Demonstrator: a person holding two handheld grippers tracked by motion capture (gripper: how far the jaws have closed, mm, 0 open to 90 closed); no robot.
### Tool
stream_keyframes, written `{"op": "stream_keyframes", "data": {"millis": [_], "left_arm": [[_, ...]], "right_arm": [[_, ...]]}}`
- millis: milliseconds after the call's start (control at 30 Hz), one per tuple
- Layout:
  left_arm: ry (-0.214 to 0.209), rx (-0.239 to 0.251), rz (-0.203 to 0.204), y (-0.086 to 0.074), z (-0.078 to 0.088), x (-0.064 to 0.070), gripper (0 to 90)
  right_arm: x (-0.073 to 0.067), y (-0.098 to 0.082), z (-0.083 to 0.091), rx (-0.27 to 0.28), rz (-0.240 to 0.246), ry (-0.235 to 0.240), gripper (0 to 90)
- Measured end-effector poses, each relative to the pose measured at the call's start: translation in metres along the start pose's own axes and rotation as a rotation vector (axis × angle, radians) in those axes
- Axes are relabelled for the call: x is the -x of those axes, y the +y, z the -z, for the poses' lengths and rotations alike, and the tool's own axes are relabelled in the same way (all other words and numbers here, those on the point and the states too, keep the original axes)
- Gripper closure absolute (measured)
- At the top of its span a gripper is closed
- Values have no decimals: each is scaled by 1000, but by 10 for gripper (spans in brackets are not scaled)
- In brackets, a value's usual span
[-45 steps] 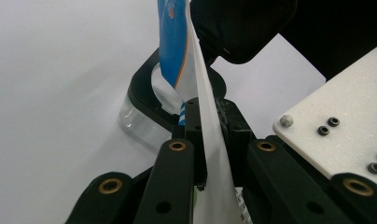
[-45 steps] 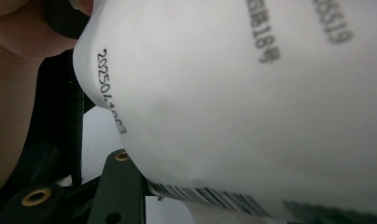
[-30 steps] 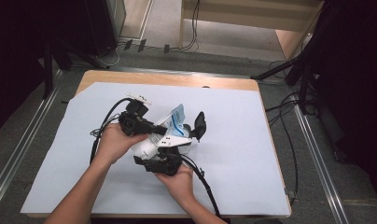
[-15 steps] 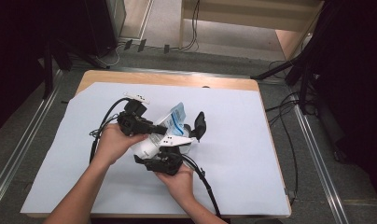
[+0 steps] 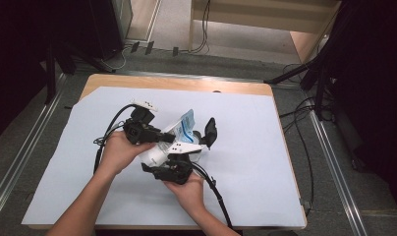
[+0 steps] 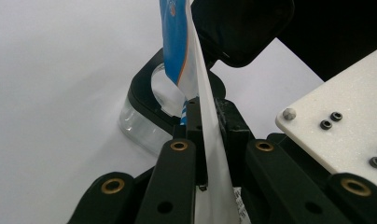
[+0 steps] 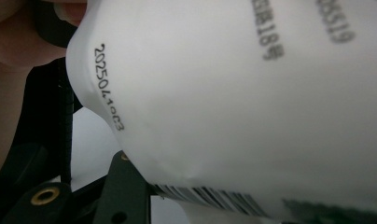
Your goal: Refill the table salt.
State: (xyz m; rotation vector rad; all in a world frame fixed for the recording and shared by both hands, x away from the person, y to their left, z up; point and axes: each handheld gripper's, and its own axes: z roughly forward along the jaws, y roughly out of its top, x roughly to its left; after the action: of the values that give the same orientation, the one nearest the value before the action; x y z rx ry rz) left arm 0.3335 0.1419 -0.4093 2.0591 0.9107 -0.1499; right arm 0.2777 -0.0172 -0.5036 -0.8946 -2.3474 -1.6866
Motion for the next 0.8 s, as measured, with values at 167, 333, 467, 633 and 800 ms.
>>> {"op": "stream_keyframes", "data": {"millis": [167,333,467,633,800], "left_arm": [[3,0,0,-1,-1,0,879],[0,9,22,-1,0,0,882],[5,11,16,-1,-1,1,880],[4,14,20,-1,0,1,868],[0,18,20,-1,0,0,854]], "right_arm": [[0,0,-1,-8,2,-3,599],[-4,1,-1,-16,48,-29,573],[-4,1,-1,-17,44,-34,605],[-3,1,0,-8,30,-23,612],[-2,1,0,-3,20,-8,614]]}}
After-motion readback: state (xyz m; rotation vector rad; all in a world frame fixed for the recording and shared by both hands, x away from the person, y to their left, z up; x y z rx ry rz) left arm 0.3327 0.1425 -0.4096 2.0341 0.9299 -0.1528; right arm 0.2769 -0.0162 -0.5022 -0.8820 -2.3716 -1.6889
